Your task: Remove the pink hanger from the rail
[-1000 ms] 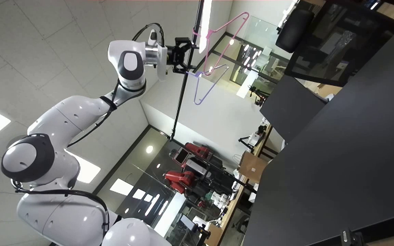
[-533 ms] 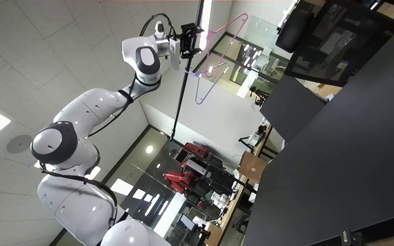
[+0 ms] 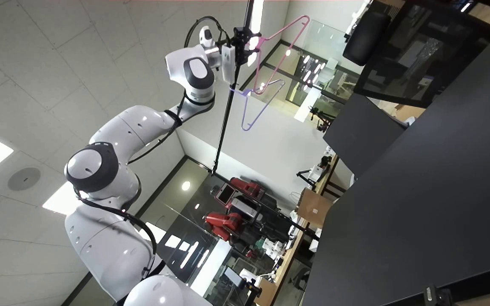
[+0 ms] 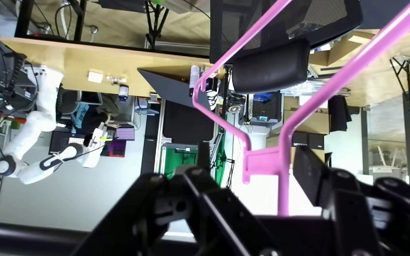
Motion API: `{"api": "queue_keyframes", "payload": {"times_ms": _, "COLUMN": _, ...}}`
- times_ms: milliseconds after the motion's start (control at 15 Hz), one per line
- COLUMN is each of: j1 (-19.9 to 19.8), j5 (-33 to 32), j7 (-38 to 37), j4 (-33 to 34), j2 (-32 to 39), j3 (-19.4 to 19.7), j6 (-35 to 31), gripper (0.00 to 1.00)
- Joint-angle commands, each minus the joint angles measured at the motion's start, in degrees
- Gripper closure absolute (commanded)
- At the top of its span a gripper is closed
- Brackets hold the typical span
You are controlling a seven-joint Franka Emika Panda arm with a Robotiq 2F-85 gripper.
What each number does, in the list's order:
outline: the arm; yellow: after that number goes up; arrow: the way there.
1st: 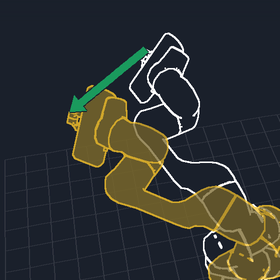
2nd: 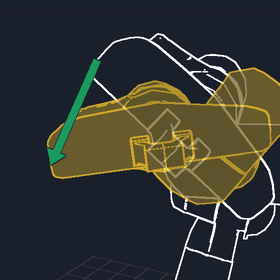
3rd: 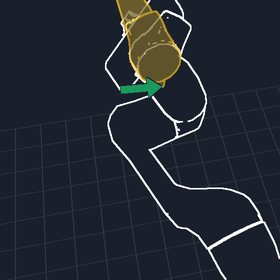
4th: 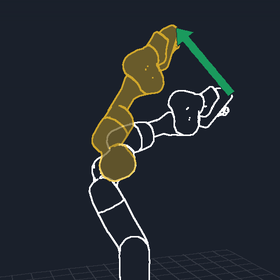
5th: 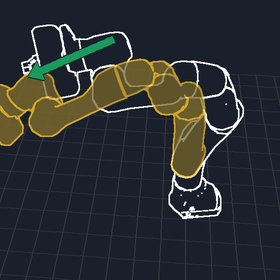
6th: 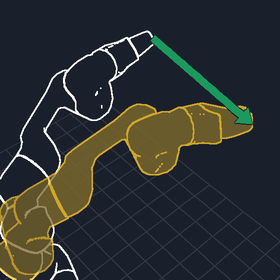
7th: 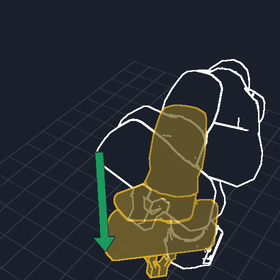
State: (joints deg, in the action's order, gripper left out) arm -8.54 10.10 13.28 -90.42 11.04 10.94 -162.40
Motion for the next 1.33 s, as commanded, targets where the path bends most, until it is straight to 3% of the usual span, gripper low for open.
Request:
{"api": "queue_keyframes", "payload": {"times_ms": 0, "j1": -0.7, "j5": -2.5, "j7": -4.2, "j4": 2.9, "j2": 2.3, "j3": -1.6, "j6": 0.7, "gripper": 0.68}}
{"api": "queue_keyframes", "payload": {"times_ms": 333, "j1": -0.8, "j5": -3.8, "j7": -5.1, "j4": 3.5, "j2": 3.3, "j3": -2.4, "j6": -0.2, "gripper": 0.99}}
{"api": "queue_keyframes", "payload": {"times_ms": 733, "j1": -1.2, "j5": -3.5, "j7": -3.1, "j4": -1.6, "j2": -0.2, "j3": -3.5, "j6": -4.5, "gripper": 0.98}}
{"api": "queue_keyframes", "payload": {"times_ms": 1267, "j1": 1.0, "j5": -2.2, "j7": -1.0, "j4": -11.4, "j2": -6.3, "j3": -3.3, "j6": -8.9, "gripper": 0.98}}
